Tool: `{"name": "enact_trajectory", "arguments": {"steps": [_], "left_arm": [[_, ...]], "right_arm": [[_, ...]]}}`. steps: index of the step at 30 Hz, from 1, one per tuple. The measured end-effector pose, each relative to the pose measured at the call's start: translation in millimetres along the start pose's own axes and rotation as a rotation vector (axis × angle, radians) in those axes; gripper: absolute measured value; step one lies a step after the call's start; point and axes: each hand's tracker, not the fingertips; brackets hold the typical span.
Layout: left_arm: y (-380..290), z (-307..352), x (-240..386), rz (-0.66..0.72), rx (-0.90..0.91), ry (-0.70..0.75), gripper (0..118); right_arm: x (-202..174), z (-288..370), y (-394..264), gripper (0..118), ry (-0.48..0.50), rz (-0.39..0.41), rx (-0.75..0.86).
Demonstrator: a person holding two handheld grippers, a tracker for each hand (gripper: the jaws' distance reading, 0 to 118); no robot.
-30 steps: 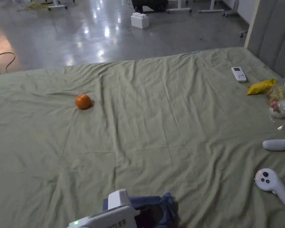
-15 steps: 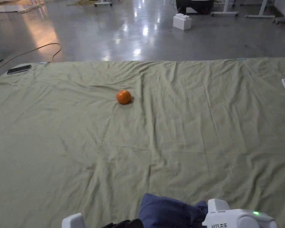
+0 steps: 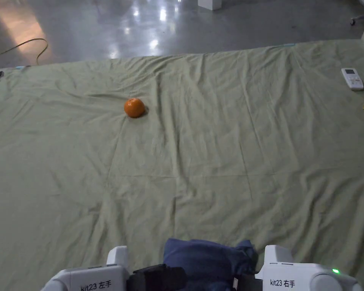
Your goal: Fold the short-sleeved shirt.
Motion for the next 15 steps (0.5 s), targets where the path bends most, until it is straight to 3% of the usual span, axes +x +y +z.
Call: {"name": "enact_trajectory", "arguments": {"steps": [2,4,5,6,7,10,15], "left_arm": [[1,-6,3,0.035,-0.005,-0.087,110],[3,-15,6,0.1,-0.003,-0.137,82],[2,-23,10,0.088,-0.012,-0.046,70],[0,-27,7,0.05,-0.016,0.017,46],[-1,-26,5,-0.01,-0.013,0.057,45],[2,-9,14,0.077,0.006,-0.011,42],[8,59,24,0.061,0.113,-0.069,42]], "right_arm": [[4,-2,0,1,0.023,-0.009,0.0],[7,-2,-1,1,0.041,-0.02,0.006],[10,2,-3,1,0.048,-0.024,0.011],[10,4,-4,1,0.057,-0.023,0.017],[10,7,-5,0,0.057,-0.021,0.025],[7,28,-12,0,0.11,-0.062,0.122],[-5,70,-25,0,0.291,-0.109,0.216]]}}
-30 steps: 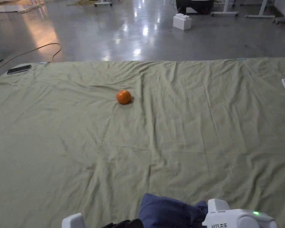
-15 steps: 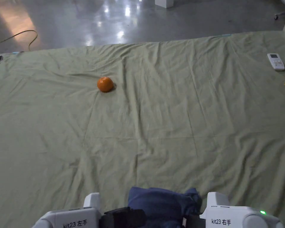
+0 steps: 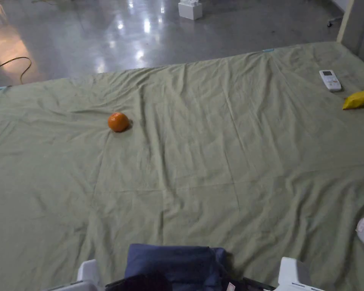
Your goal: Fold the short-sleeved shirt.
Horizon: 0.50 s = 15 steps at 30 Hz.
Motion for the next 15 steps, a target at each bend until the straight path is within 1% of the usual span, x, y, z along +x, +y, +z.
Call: {"name": "enact_trajectory", "arguments": {"steps": [3,5,7,9,11,12,14,15], "left_arm": [[22,70,-11,-0.08,0.086,0.079,42],[40,121,-29,-0.086,0.169,0.164,42],[59,167,-51,-0.04,0.223,0.238,42],[80,205,-77,0.005,0.247,0.305,42],[106,237,-108,0.048,0.202,0.353,42],[116,246,-123,0.057,0.186,0.378,42],[133,256,-158,0.089,0.175,0.432,42],[138,255,-169,0.116,0.207,0.472,45]], "right_arm": [[-13,10,-2,0,-0.001,0.024,0.0],[-21,10,-5,0,-0.006,0.071,-0.011],[-25,2,-9,0,-0.023,0.105,-0.03],[-26,-8,-14,0,-0.027,0.106,-0.078],[-25,-20,-20,0,-0.033,0.095,-0.116],[-25,-25,-22,0,-0.042,0.095,-0.138],[-25,-37,-26,0,-0.095,0.139,-0.19],[-26,-42,-27,0,-0.118,0.157,-0.206]]}}
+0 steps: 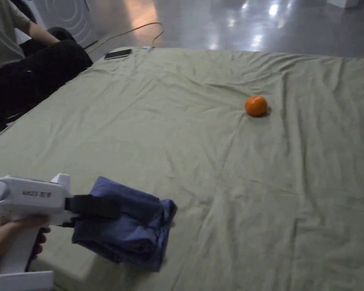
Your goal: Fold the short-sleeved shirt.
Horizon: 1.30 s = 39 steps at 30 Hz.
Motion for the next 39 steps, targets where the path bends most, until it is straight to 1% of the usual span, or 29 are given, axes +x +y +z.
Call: {"name": "enact_trajectory", "arguments": {"steps": [2,3,4,5,6,8,10,11,12,13,14,16,17,19,20,22,24,25,27,28,29,31,32,34,35,36,37,38,39], "left_arm": [[9,-13,-15,0.082,0.022,0.059,56],[12,-18,-17,0.099,0.026,0.118,68],[-4,-22,11,0.062,0.052,0.215,75],[-6,-23,19,0.012,0.079,0.366,78],[-7,-18,24,-0.025,0.081,0.418,78],[-9,-1,32,-0.25,0.024,0.5,78],[-17,21,63,-0.41,0.021,0.603,78],[-24,34,83,-0.485,0.069,0.609,78],[-33,49,115,-0.524,0.106,0.597,78],[-46,61,141,-0.544,0.122,0.511,78],[-58,72,167,-0.566,0.189,0.476,78],[-81,83,203,-0.576,0.312,0.474,78],[-101,88,226,-0.618,0.386,0.496,78],[-148,96,263,-0.737,0.522,0.45,78],[-169,93,276,-0.764,0.602,0.446,78],[-214,91,305,-0.85,0.738,0.415,77],[-255,78,339,-0.841,0.912,0.428,77],[-272,71,356,-0.824,0.952,0.429,77],[-292,57,380,-0.783,1.002,0.411,77],[-299,50,387,-0.788,1.001,0.377,77],[-309,48,391,-0.812,0.987,0.327,77],[-324,49,392,-0.814,0.988,0.239,71],[-329,50,392,-0.791,1.002,0.248,68],[-337,53,391,-0.811,1.022,0.261,60],[-340,53,390,-0.819,1.044,0.269,56],[-341,54,389,-0.82,1.044,0.276,47],[-343,52,390,-0.812,1.054,0.287,34],[-343,51,388,-0.827,1.05,0.287,13],[-344,50,388,-0.848,1.046,0.279,6]], "right_arm": [[-3,-5,0,0,0.0,0.004,-0.022],[-5,-5,-1,0,0.005,0.01,-0.026],[-7,-3,-1,0,0.009,0.019,-0.03],[-10,0,0,0,0.006,0.033,-0.032],[-13,4,1,0,-0.011,0.059,-0.014],[-22,20,3,0,-0.067,0.126,0.03],[-32,39,4,0,-0.09,0.202,0.1],[-36,51,4,0,-0.091,0.237,0.135],[-40,61,4,0,-0.101,0.267,0.169],[-45,73,4,0,-0.117,0.304,0.21],[-49,85,5,0,-0.132,0.335,0.254],[-58,109,6,0,-0.165,0.389,0.327],[-62,121,5,0,-0.181,0.411,0.371],[-71,143,4,0,-0.216,0.45,0.459],[-75,154,3,0,-0.221,0.457,0.506],[-79,172,1,0,-0.198,0.458,0.583],[-82,185,2,0,-0.18,0.454,0.668],[-85,189,1,0,-0.179,0.445,0.732],[-91,192,2,0,-0.212,0.467,0.856],[-94,193,3,0,-0.226,0.486,0.878],[-96,194,5,0,-0.231,0.498,0.849],[-101,199,3,0,-0.285,0.559,0.844],[-103,201,0,0,-0.322,0.581,0.869],[-107,211,-7,0,-0.39,0.615,0.896],[-107,216,-11,0,-0.403,0.633,0.956],[-108,223,-13,0,-0.405,0.664,1.014],[-104,225,-12,0,-0.388,0.59,1.013],[-101,227,-12,0,-0.382,0.542,1.015],[-101,230,-11,0,-0.382,0.576,1.044]]}}
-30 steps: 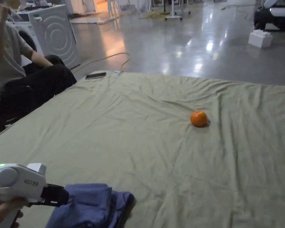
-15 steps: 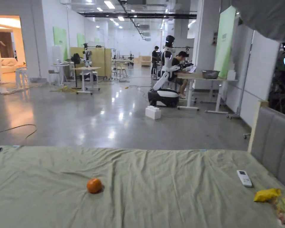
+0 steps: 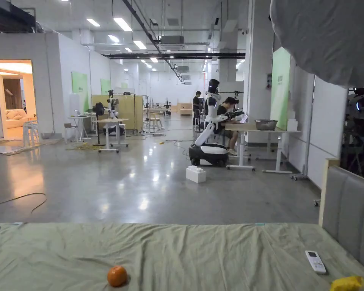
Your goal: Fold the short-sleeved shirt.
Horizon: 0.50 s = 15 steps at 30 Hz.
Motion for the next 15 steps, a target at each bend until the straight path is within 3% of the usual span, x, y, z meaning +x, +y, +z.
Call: {"name": "enact_trajectory", "arguments": {"steps": [3,13,15], "left_arm": [[0,1,4,-0.018,-0.023,-0.046,2],[5,-12,16,-0.007,-0.004,-0.094,2],[3,-13,16,-0.026,-0.007,-0.093,2]], "right_arm": [[3,-3,1,0,-0.008,0.004,-0.002],[-6,-10,7,0,-0.047,0.138,0.019],[-5,-11,8,0,-0.04,0.115,0.01]]}}
